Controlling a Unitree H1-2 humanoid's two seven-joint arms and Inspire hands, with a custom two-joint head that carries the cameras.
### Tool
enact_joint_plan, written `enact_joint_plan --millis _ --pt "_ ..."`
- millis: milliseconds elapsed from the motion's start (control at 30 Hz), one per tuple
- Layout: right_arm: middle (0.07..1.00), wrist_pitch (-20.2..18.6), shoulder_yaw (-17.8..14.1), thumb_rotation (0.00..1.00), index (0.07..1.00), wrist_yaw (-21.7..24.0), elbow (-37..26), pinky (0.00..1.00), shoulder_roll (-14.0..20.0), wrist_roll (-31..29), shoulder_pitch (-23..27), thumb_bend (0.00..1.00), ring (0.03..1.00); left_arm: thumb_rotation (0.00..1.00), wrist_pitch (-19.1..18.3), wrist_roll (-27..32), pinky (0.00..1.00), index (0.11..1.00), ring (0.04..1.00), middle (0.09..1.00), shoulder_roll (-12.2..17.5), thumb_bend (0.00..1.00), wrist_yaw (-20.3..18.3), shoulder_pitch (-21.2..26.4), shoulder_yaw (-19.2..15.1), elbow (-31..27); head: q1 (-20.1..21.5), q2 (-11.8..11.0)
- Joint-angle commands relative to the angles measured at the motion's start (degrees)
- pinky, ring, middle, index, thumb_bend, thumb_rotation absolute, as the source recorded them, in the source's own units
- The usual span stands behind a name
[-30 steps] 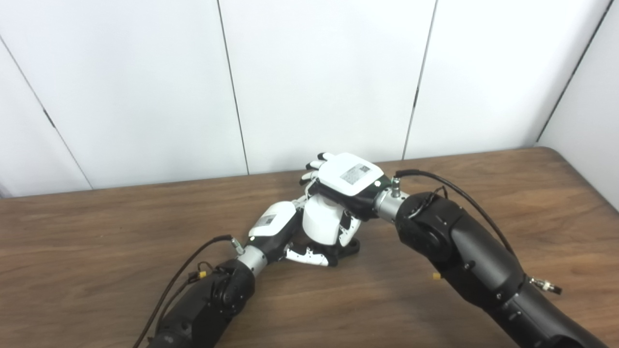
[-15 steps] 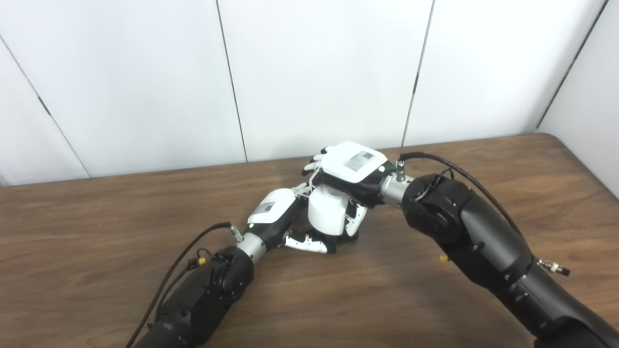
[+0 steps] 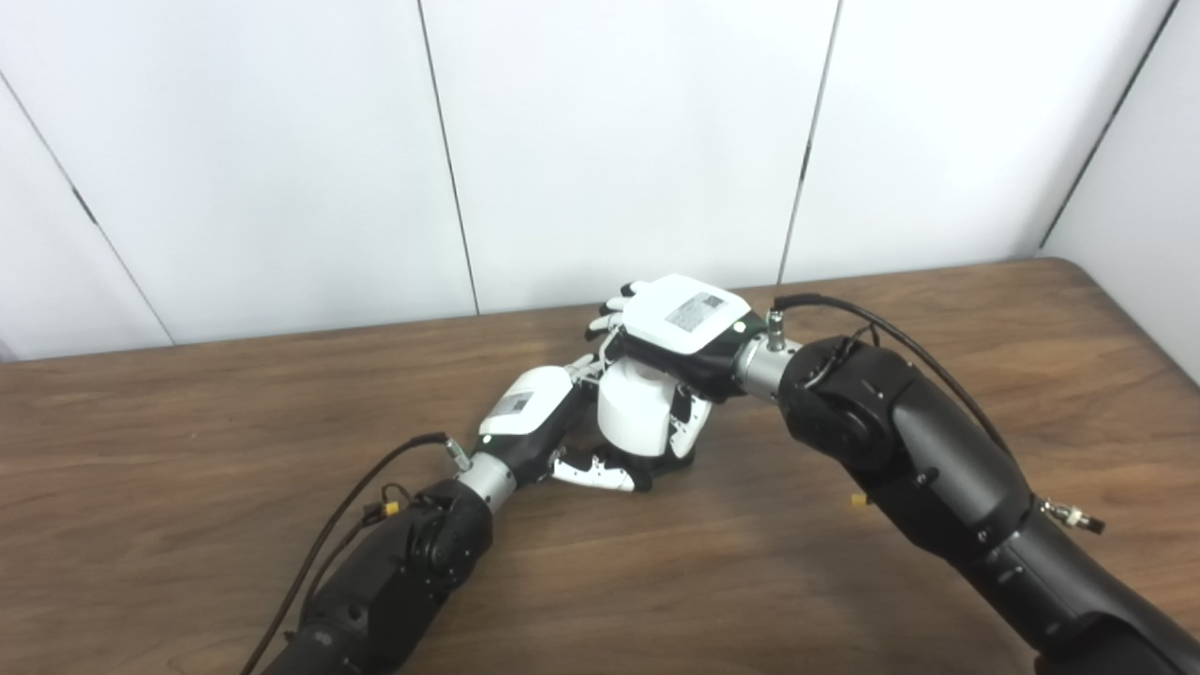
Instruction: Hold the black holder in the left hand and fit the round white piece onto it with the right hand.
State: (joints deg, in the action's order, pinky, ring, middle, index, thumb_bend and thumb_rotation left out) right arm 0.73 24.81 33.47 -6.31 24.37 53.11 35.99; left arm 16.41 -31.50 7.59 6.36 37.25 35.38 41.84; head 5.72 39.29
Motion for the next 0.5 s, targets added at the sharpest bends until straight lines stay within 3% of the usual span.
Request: enact_joint_plan --millis 0,467 --pt "0.869 1.0 0.5 0.15 0.484 -0.4 0.5 0.98 -0.2 0.2 0.4 0.52 0.927 0.06 -5.0 -2.5 0.92 0.482 0.975 0.934 0.5 0.52 -8.8 -4.8 2.9 2.5 0.0 0.1" --pt "0.857 3.5 1.4 0.14 0.484 -4.2 4.6 0.96 -0.5 0.5 0.2 0.52 0.924 0.06 -5.8 -2.1 0.93 0.482 0.980 0.933 0.8 0.52 -9.4 -5.7 2.8 0.6 -0.5 0.5"
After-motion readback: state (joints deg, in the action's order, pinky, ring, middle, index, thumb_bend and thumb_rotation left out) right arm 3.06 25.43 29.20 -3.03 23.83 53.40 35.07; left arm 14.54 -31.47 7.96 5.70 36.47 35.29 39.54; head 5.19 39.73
